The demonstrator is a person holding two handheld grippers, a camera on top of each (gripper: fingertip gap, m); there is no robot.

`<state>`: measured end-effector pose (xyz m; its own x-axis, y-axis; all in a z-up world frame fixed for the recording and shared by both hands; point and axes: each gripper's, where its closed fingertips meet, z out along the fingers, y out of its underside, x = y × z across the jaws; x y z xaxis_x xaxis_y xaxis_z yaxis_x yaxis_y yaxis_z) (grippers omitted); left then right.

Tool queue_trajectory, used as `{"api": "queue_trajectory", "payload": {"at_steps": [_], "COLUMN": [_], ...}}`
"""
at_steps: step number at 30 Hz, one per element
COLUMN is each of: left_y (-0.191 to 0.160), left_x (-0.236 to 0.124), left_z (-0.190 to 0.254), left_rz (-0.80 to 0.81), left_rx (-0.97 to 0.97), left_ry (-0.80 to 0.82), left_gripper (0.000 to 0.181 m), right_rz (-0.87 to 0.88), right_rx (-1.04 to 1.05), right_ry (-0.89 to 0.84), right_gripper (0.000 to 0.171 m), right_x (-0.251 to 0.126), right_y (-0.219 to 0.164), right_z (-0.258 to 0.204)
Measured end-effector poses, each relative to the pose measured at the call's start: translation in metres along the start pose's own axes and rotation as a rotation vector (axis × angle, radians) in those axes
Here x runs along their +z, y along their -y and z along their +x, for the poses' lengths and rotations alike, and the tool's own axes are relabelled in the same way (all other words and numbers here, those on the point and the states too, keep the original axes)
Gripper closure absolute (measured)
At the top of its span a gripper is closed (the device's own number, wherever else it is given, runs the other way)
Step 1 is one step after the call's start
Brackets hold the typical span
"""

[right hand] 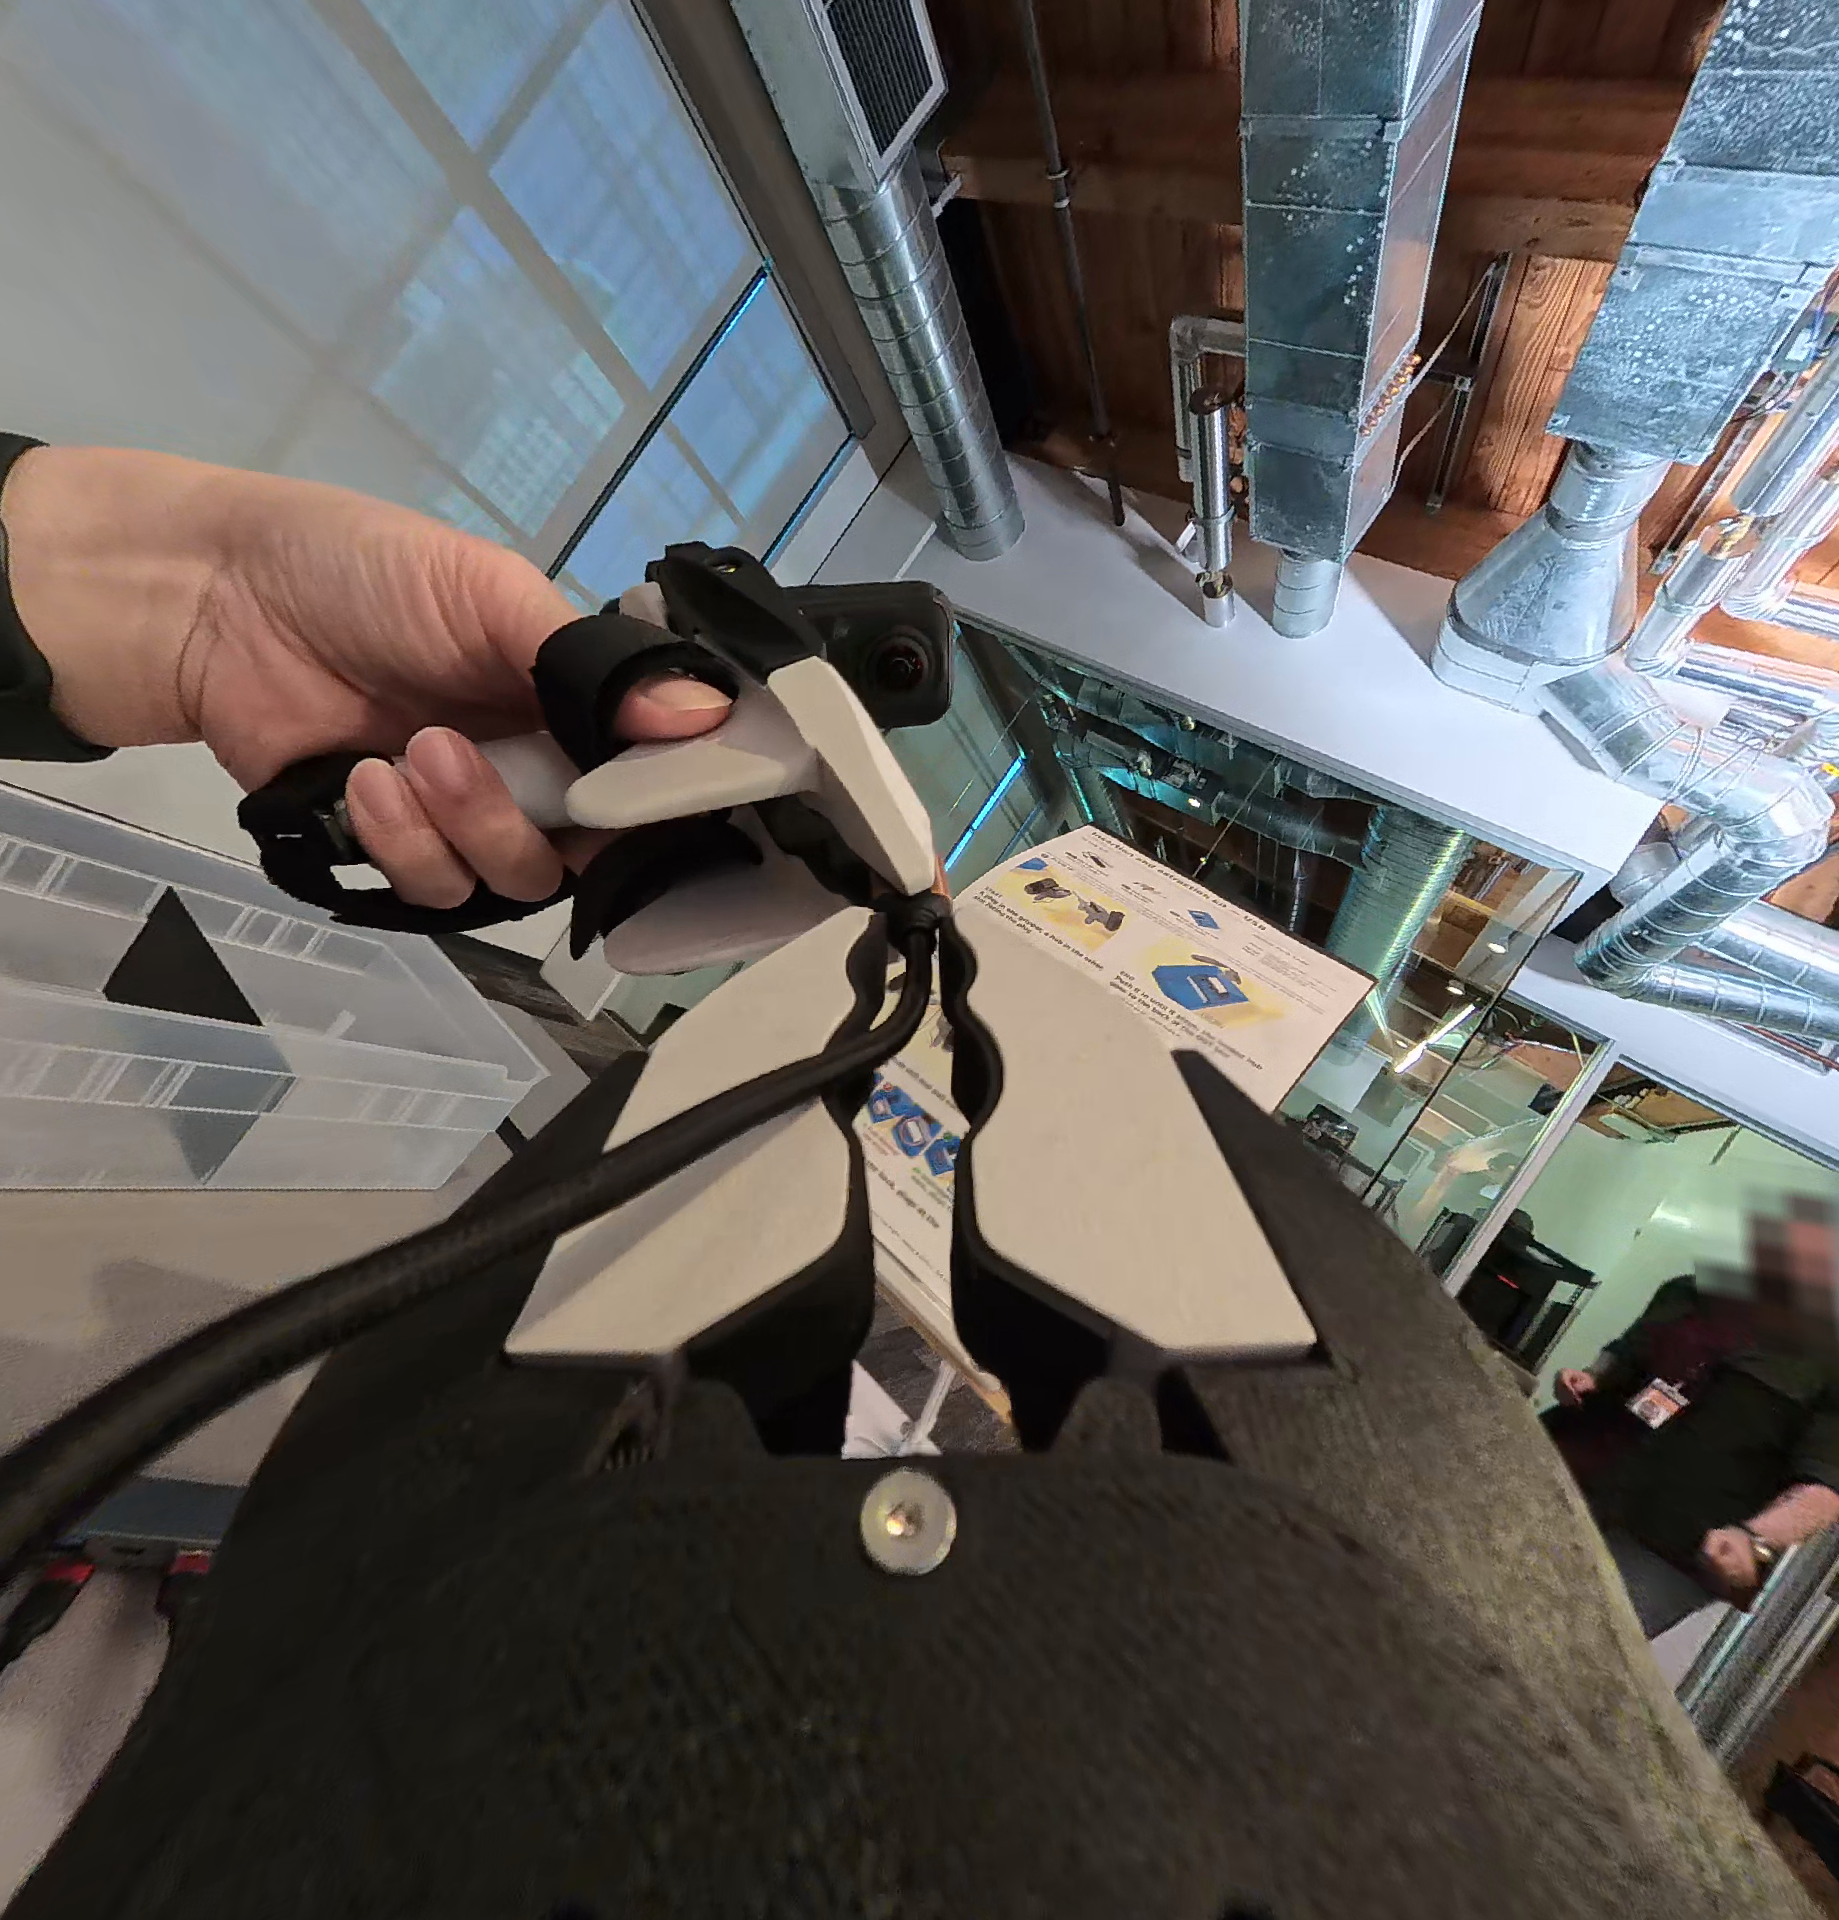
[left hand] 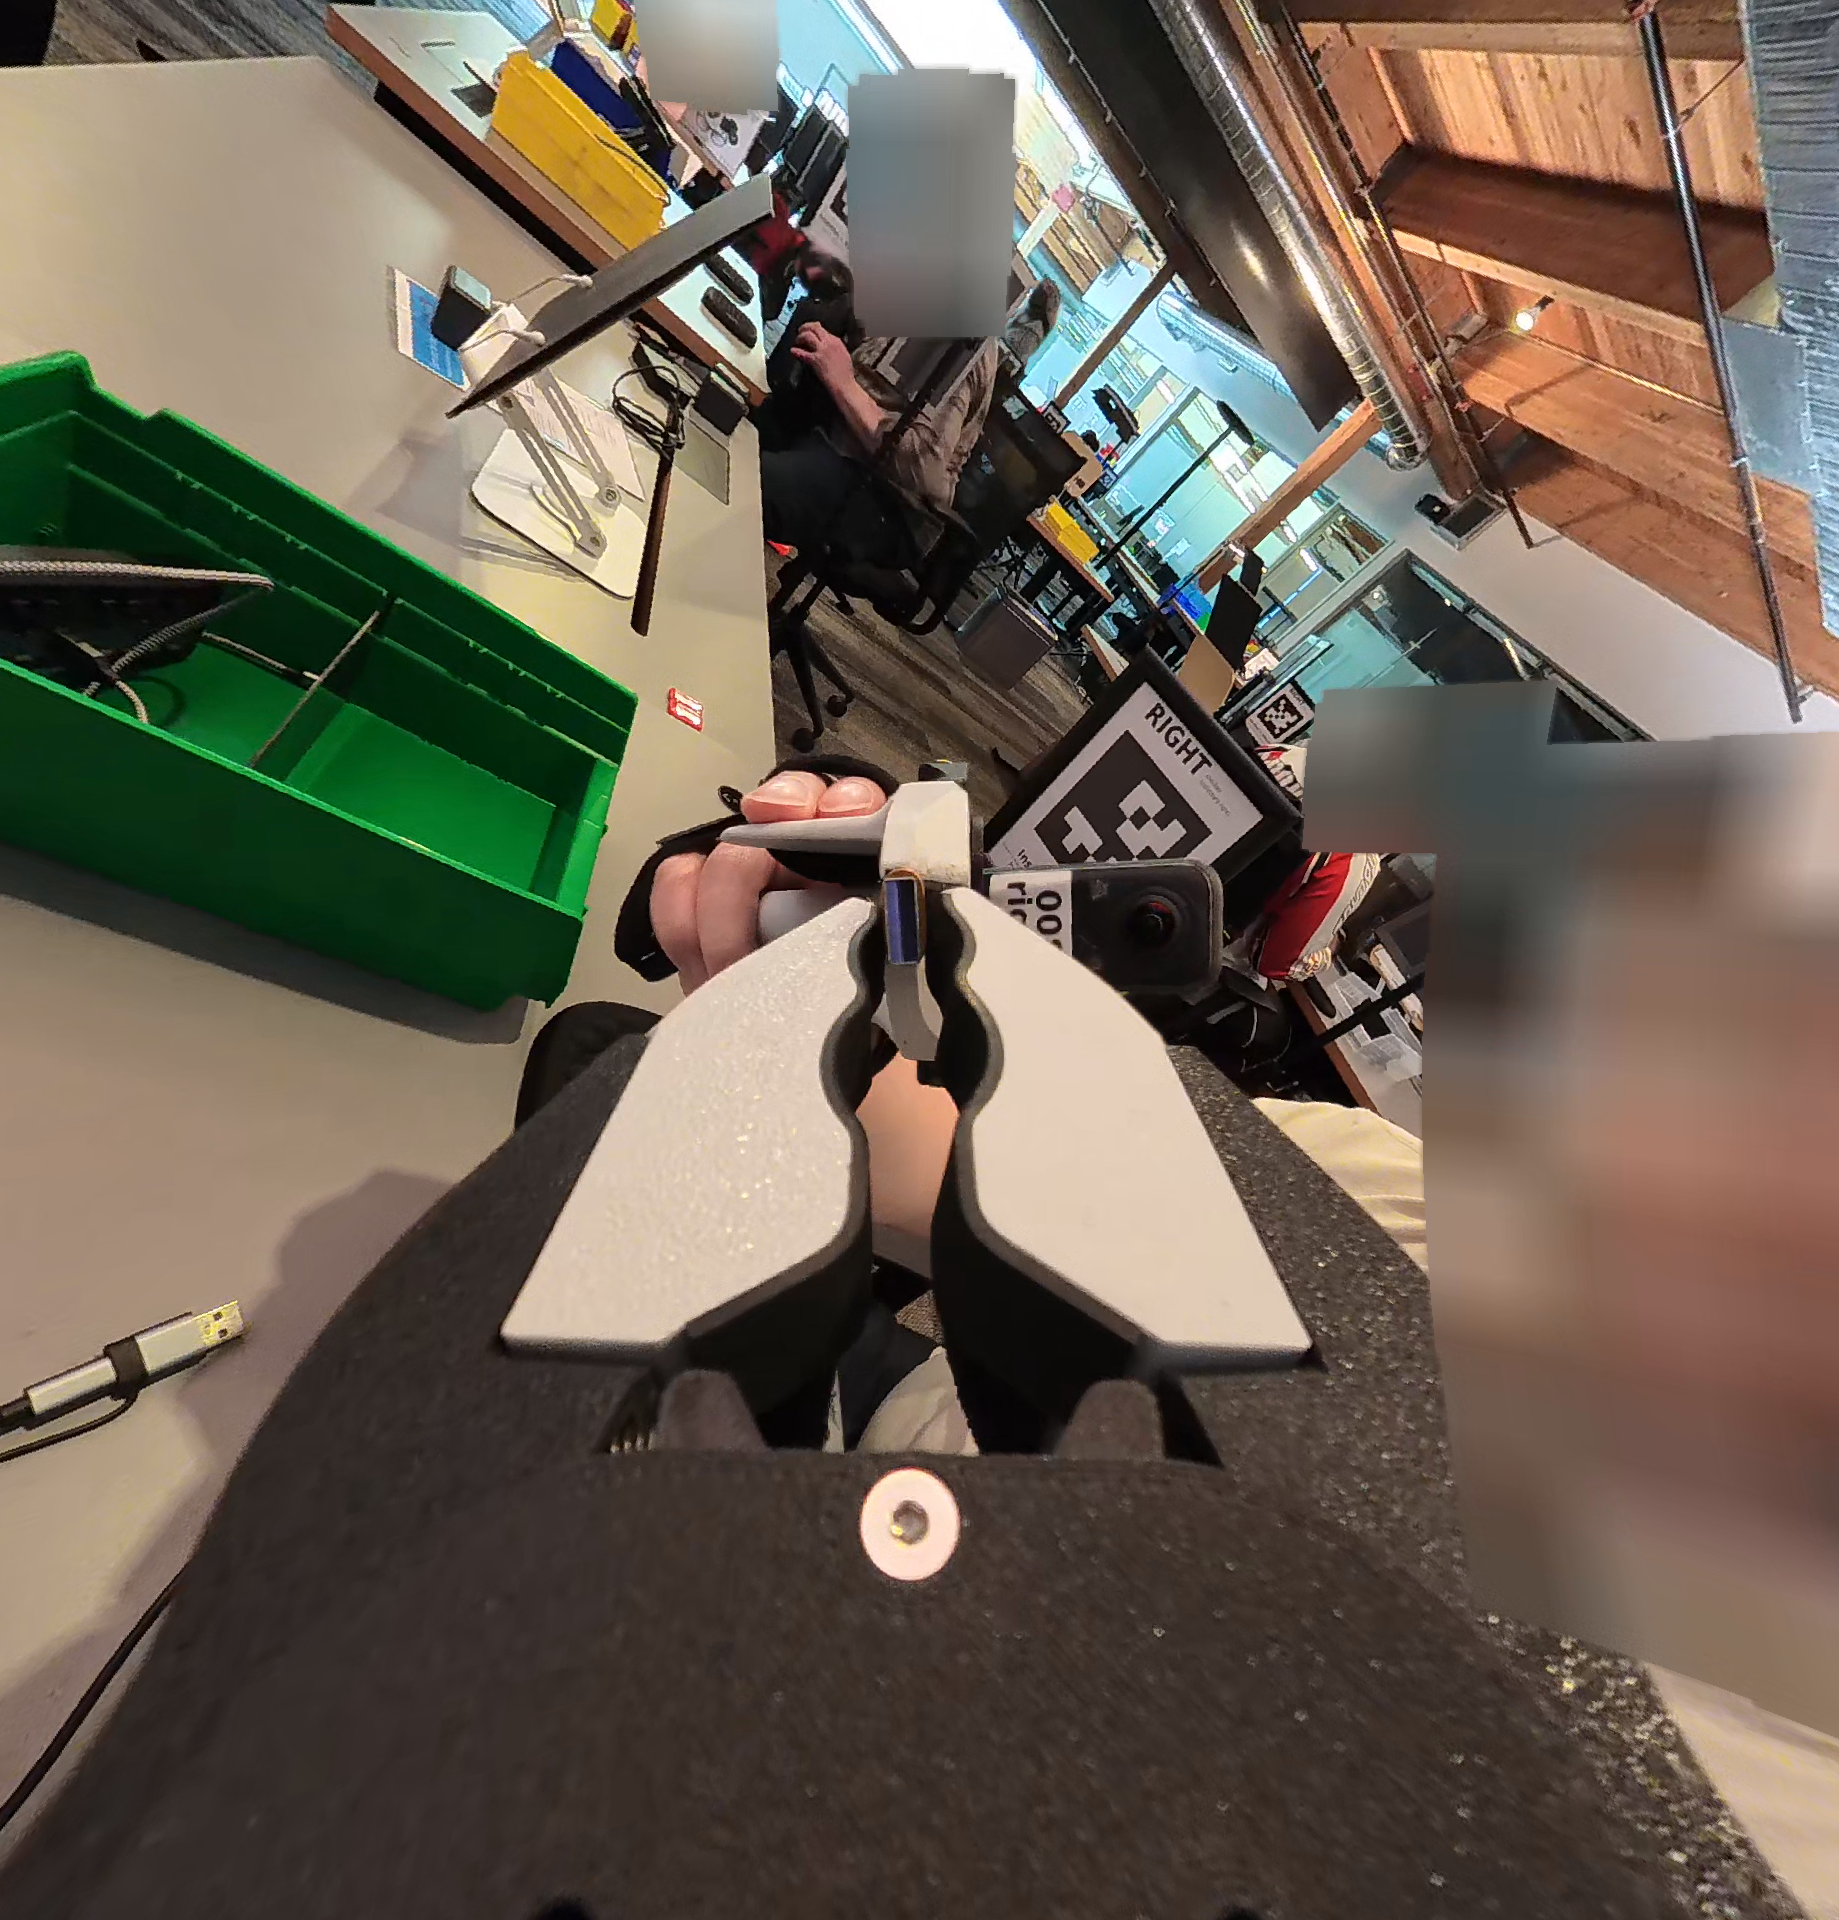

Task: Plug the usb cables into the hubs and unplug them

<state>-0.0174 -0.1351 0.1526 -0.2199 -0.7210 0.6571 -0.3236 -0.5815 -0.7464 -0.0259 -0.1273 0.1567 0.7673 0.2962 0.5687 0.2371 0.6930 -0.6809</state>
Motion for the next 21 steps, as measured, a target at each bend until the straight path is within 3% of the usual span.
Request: {"api": "queue_trajectory", "payload": {"at_steps": [1, 10, 14, 18, 21], "left_y": [0.000, -0.002, -0.007, -0.064, -0.131], "left_x": [0.000, 0.001, -0.023, -0.089, -0.108], "left_z": [0.000, -0.006, -0.033, -0.109, -0.153], "left_rz": [-0.001, -0.004, 0.022, -0.062, -0.154], "left_rx": [0.000, 0.042, 0.126, 0.144, -0.009], "left_ry": [0.002, 0.028, 0.216, 0.686, 0.801], "left_gripper": [0.174, 0.173, 0.154, 0.141, 0.134], "right_rz": [0.001, -0.006, -0.034, -0.133, -0.192], "right_rx": [0.007, 0.042, 0.059, 0.033, 0.022], "right_ry": [0.003, 0.014, -0.042, -0.108, -0.138], "right_gripper": [0.162, 0.164, 0.164, 0.164, 0.164], "right_x": [0.000, -0.003, -0.014, -0.042, -0.056], "right_y": [0.000, -0.006, -0.013, -0.030, -0.048], "right_z": [0.000, -0.002, 0.008, 0.022, 0.021]}}
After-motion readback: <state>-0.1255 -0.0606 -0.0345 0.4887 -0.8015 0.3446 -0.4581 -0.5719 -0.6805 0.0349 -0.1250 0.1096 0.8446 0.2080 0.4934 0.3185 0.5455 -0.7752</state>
